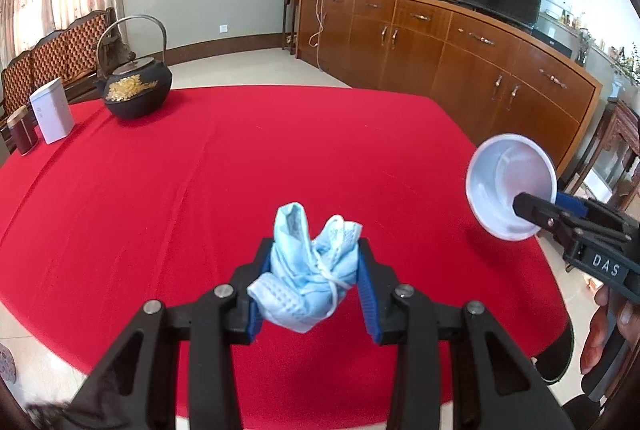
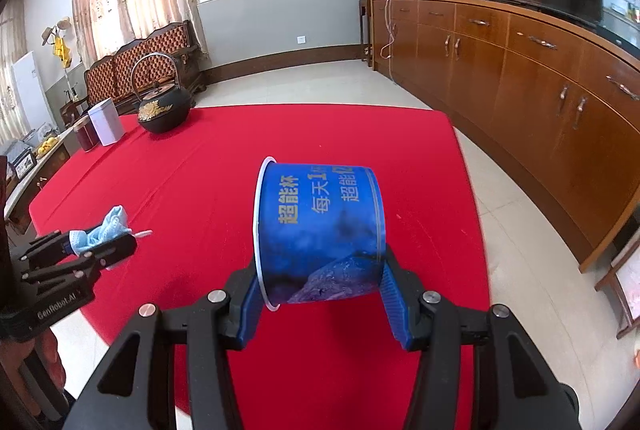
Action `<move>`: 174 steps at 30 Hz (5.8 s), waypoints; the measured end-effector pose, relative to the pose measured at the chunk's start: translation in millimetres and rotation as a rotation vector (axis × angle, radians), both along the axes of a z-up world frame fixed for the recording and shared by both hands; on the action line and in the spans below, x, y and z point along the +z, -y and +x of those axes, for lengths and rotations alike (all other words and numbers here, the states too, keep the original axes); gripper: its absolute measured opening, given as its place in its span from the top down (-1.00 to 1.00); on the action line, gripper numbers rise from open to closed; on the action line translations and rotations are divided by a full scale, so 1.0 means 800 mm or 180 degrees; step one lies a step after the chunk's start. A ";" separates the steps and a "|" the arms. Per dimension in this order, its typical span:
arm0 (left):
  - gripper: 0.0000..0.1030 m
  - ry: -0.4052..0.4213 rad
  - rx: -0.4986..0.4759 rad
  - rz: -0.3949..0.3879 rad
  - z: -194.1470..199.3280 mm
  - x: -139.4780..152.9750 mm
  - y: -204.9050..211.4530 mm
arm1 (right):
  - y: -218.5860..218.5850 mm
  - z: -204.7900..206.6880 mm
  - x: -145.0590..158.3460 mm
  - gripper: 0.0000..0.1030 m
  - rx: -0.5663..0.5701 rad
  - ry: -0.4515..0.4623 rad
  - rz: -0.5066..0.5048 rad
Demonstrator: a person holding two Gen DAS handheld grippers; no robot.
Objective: Collect trash
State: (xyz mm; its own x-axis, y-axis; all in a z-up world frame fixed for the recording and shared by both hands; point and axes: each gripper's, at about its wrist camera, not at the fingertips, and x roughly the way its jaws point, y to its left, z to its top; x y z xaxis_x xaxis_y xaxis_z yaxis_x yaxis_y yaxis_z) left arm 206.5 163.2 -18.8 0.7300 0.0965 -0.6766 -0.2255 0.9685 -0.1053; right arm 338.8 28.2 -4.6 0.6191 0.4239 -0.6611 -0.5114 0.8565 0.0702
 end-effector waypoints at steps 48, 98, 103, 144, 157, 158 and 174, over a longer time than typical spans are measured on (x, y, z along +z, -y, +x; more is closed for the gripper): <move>0.22 0.0174 -0.1711 -0.0112 -0.015 0.009 0.310 | 0.399 -0.192 -0.005 -0.05 -0.1690 0.0015 -0.0044; -0.94 -0.0637 -0.2341 0.0369 0.048 -0.189 0.500 | 0.592 -0.109 -0.294 -1.00 -0.1597 -0.0994 -0.0978; -0.96 -0.0532 -0.2315 0.0393 0.037 -0.169 0.500 | 0.594 -0.114 -0.256 -1.00 -0.1722 -0.0742 -0.0913; -0.99 0.0608 -0.1530 0.0343 -0.154 0.090 0.355 | 0.434 -0.353 0.032 -1.00 -0.2101 0.0199 -0.0416; -0.99 0.1046 -0.1450 0.0272 -0.231 0.158 0.316 | 0.365 -0.416 0.126 -1.00 -0.1903 0.0591 -0.0326; -0.99 0.1084 -0.1406 0.0268 -0.232 0.162 0.311 | 0.360 -0.418 0.129 -1.00 -0.1885 0.0619 -0.0332; -0.99 0.1166 -0.1218 0.0118 -0.241 0.160 0.285 | 0.331 -0.428 0.146 -1.00 -0.1780 0.0751 -0.0351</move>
State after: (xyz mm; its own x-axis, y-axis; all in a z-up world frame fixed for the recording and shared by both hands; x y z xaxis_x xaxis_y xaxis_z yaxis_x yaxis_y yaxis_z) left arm 13.9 -64.4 109.3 0.9056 -0.2042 -0.3718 0.1900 0.9789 -0.0751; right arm -3.7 -236.4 112.2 0.8628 -0.0701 -0.5007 0.0262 0.9952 -0.0942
